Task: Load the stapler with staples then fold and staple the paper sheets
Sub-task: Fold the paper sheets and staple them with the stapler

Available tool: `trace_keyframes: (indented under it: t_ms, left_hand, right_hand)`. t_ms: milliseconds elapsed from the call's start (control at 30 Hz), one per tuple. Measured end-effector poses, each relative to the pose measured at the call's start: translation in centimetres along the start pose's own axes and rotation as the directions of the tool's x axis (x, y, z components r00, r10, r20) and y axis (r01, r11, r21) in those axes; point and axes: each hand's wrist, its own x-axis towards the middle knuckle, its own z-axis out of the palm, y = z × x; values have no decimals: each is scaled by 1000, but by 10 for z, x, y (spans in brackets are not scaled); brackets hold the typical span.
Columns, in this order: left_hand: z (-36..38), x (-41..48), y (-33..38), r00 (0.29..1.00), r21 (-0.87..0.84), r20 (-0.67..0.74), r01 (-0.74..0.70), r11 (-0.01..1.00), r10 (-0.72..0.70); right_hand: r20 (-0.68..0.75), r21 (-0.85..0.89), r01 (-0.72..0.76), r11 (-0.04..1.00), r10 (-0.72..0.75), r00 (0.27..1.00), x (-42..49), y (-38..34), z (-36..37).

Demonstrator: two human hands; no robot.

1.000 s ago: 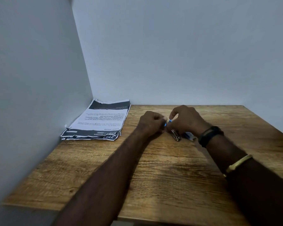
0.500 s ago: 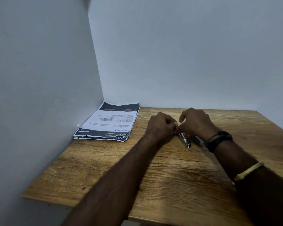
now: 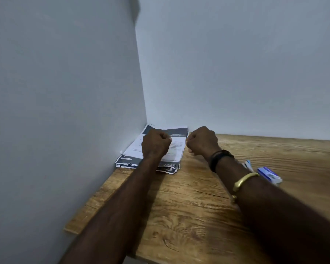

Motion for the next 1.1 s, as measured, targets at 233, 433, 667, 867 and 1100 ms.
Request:
trace_keyframes:
  t_ms: [233, 433, 667, 867, 1100]
  left_hand:
    - [-8, 21, -34, 996, 97, 57, 64, 993, -69]
    - [-4, 27, -44, 995, 80, 45, 84, 993, -88]
    - [-2, 28, -45, 996, 73, 32, 77, 994, -79]
    - [-2, 27, -44, 999, 57, -7, 45, 997, -44]
    - [-3, 27, -37, 993, 70, -118, 35, 997, -26]
  right_hand:
    - [-52, -158, -63, 985, 56, 997, 23, 0, 44]
    - [-12, -158, -82, 984, 81, 997, 33, -6, 50]
    - [-41, 80, -120, 990, 124, 991, 39, -4, 54]
    - [-37, 121, -15, 993, 20, 999, 42, 3, 55]
    - [5, 491, -31, 871, 33, 999, 37, 16, 32]
